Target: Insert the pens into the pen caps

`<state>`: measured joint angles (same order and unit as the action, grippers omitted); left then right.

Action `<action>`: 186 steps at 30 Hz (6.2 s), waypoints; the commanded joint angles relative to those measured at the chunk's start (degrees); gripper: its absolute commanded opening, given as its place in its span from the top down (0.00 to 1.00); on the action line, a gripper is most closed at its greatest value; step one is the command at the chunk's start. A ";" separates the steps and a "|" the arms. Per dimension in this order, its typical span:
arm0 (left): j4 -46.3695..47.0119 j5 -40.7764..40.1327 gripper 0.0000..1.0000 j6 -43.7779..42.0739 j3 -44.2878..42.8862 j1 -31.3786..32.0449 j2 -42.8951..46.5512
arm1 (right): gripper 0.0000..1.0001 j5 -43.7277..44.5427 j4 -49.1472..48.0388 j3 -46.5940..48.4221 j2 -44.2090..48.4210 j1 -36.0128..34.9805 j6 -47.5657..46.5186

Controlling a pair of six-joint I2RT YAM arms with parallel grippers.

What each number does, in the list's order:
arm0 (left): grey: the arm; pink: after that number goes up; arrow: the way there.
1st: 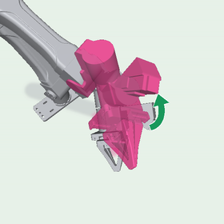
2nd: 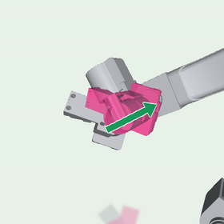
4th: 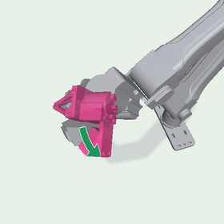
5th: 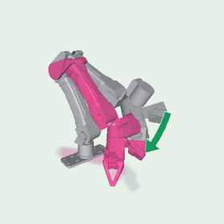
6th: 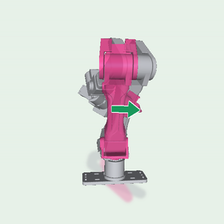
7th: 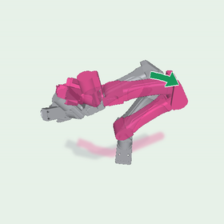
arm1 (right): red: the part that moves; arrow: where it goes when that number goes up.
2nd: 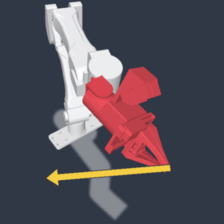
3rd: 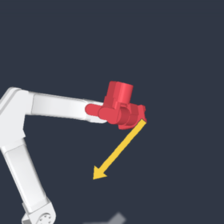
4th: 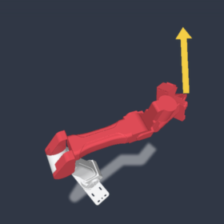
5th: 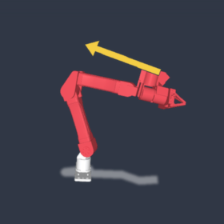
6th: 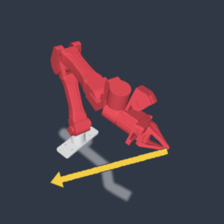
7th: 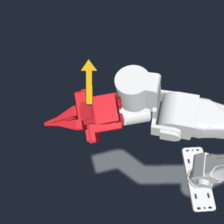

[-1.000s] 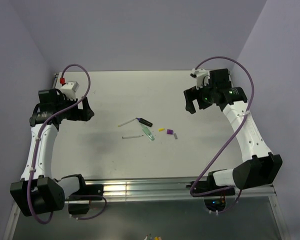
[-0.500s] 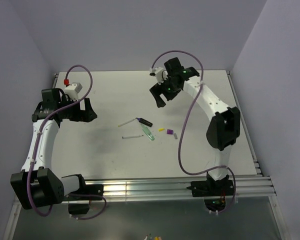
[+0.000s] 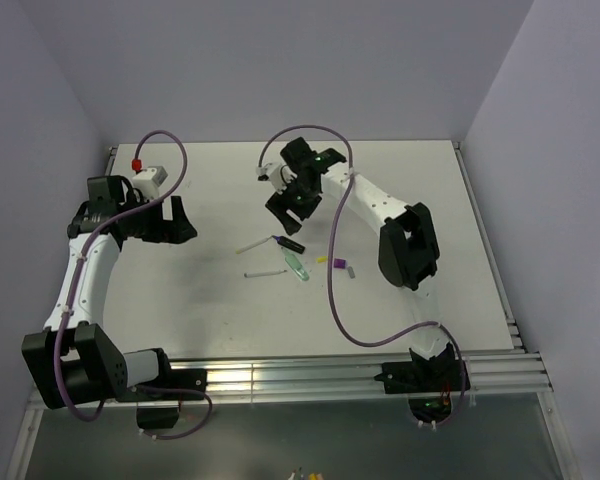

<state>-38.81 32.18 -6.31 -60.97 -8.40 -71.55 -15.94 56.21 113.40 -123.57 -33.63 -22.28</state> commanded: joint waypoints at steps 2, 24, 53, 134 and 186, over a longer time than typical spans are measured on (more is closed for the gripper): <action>1.63 2.80 0.00 0.50 -0.64 0.23 -0.78 | 0.25 1.27 0.31 3.05 -2.63 -2.05 -1.71; 2.33 3.32 0.01 -0.11 -1.26 0.14 -2.28 | 0.45 3.38 -0.57 -0.73 -7.30 -3.73 -4.08; 4.17 0.78 0.00 3.31 -4.42 0.23 -5.62 | 0.70 5.66 -6.54 -9.34 -5.55 -3.99 -3.91; 93.28 25.47 1.00 73.97 8.06 26.51 -6.67 | 0.19 -49.88 -19.54 -20.39 34.43 5.15 28.07; 98.13 18.70 1.00 79.61 9.47 30.64 -9.31 | 0.55 -48.57 -54.45 -37.73 40.95 3.66 51.64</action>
<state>56.55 51.11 74.46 -50.59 22.00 -80.53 -63.00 4.64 75.66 -84.33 -29.39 29.76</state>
